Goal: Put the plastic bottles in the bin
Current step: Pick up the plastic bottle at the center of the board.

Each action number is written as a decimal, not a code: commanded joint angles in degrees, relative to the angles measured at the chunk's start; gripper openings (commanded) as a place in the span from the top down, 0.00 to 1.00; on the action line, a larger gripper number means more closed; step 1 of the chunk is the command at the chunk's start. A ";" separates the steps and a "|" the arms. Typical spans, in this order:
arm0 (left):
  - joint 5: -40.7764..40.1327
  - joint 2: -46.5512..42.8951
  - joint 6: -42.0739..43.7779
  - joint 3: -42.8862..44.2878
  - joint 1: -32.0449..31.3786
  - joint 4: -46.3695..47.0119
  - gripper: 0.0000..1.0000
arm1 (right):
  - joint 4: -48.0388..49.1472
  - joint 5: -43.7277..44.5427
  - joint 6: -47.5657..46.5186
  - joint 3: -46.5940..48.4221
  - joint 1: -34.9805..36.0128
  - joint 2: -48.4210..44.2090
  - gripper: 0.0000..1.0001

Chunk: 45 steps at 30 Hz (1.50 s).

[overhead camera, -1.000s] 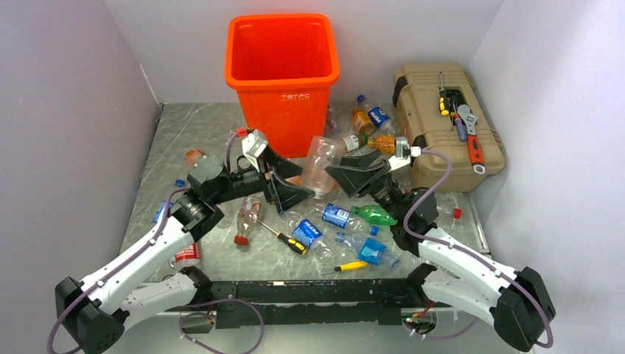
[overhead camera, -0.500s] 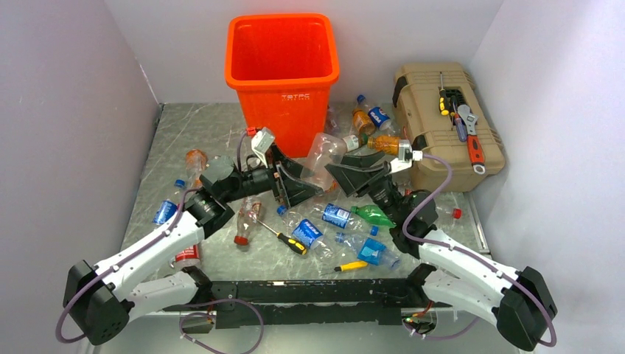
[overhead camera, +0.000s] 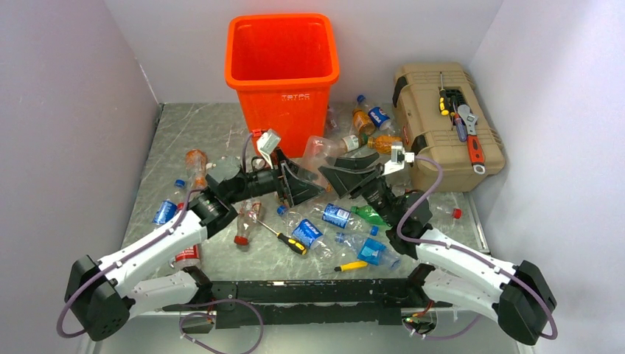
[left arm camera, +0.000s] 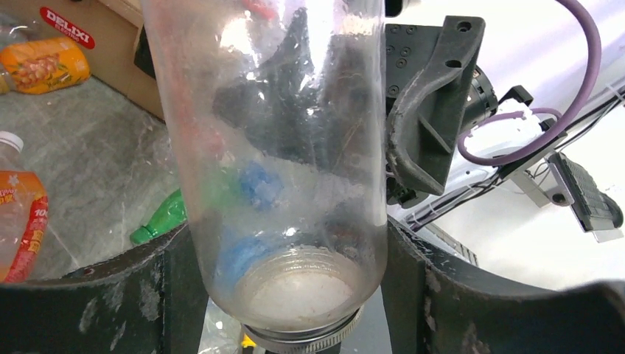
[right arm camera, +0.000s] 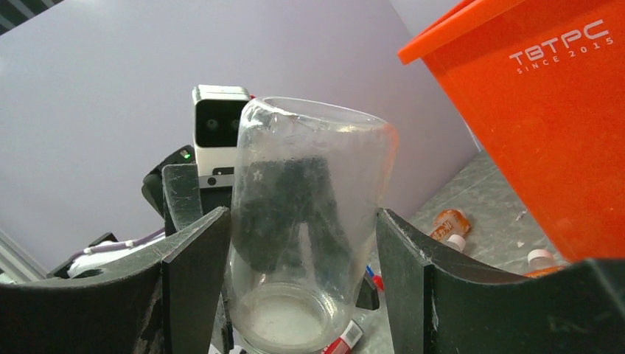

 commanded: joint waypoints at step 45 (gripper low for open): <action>-35.87 -10.08 146.71 8.08 -18.56 -46.70 1.00 | -89.98 -26.31 -22.17 40.81 0.29 6.11 0.00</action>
